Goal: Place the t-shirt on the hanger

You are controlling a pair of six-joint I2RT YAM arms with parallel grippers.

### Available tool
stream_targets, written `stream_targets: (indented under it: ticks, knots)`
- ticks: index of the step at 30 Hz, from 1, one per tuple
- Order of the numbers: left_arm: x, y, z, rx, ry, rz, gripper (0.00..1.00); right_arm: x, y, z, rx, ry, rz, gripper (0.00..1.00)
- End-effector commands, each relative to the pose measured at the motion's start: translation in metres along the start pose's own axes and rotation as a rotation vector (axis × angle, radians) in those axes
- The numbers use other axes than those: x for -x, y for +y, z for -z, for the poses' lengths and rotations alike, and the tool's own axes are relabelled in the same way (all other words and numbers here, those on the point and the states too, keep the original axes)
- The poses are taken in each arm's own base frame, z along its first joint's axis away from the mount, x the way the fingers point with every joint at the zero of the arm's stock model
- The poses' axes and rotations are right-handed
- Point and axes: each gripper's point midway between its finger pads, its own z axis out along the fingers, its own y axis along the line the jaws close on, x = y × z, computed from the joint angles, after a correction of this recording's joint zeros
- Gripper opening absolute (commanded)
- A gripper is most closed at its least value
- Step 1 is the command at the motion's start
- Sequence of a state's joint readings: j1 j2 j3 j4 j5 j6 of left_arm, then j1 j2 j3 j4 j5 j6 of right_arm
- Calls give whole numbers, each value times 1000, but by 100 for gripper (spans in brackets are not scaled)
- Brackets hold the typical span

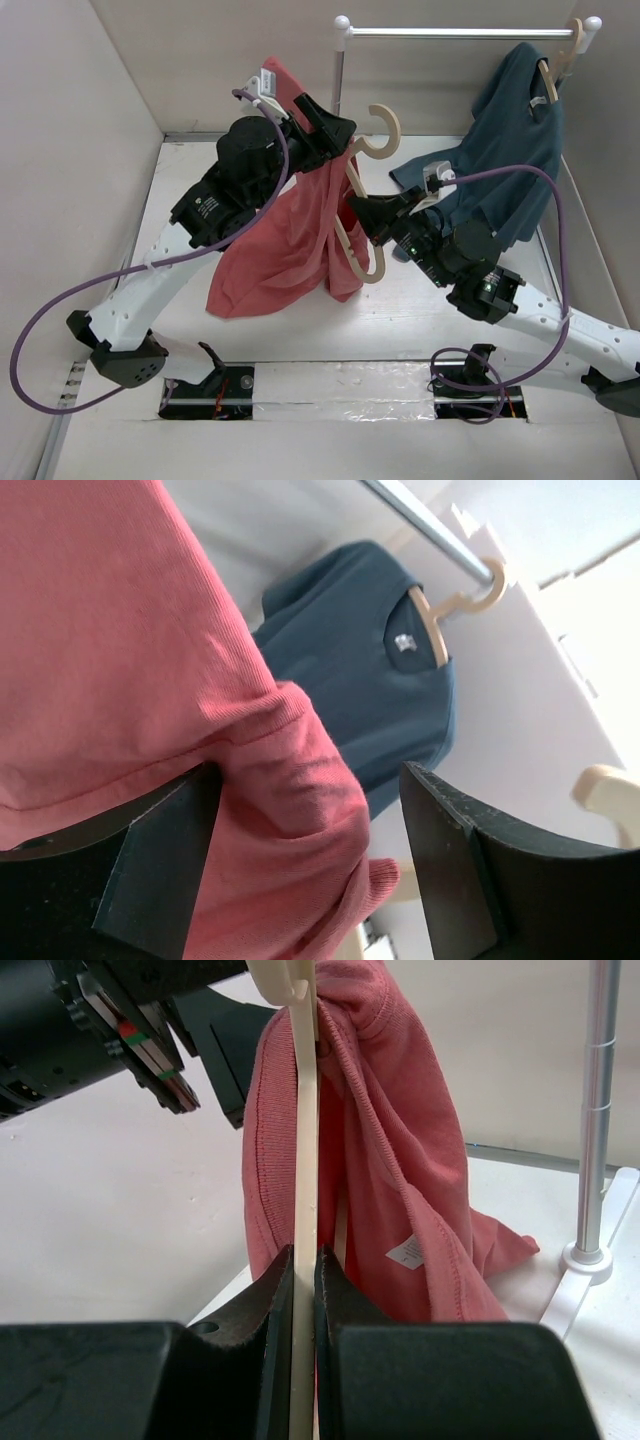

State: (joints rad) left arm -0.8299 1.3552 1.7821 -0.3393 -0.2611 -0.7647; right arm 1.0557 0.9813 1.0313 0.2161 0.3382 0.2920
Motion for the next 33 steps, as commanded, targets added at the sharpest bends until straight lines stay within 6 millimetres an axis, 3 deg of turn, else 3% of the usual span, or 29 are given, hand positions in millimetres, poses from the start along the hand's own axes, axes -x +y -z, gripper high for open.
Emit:
stream_targets:
  ticks: [1,8,12,14,15,17,18,24,27,28,31,33]
  knots:
    - [25,-10,11,-26,-94,67,68,48,17,4,49,-140,-35,0]
    - [4,-12,-7,-76,-66,109,48,45,22,-6,61,-131,-32,0]
    - [4,-8,-4,-88,-86,138,51,50,26,-11,64,-140,-36,0]
    - [2,-3,-4,-83,-96,144,47,51,31,-14,73,-138,-34,0]
    - [2,-1,-4,-84,-104,147,30,49,35,-16,78,-132,-29,0]
    - [4,-1,0,-89,-114,149,14,49,34,-17,75,-132,-24,0]
    - [4,0,1,-86,-117,146,0,50,34,-17,74,-134,-24,0]
    - [7,1,15,-114,-128,167,0,26,33,-12,81,-73,-60,0]
    - [9,1,24,-128,-130,187,0,16,33,-2,102,-42,-90,18]
    - [12,0,27,-134,-134,191,0,15,31,2,100,-37,-94,34]
    - [20,-10,39,-173,-137,213,0,11,27,17,100,4,-92,61]
    - [21,-16,43,-196,-126,219,0,8,25,25,103,33,-86,66]
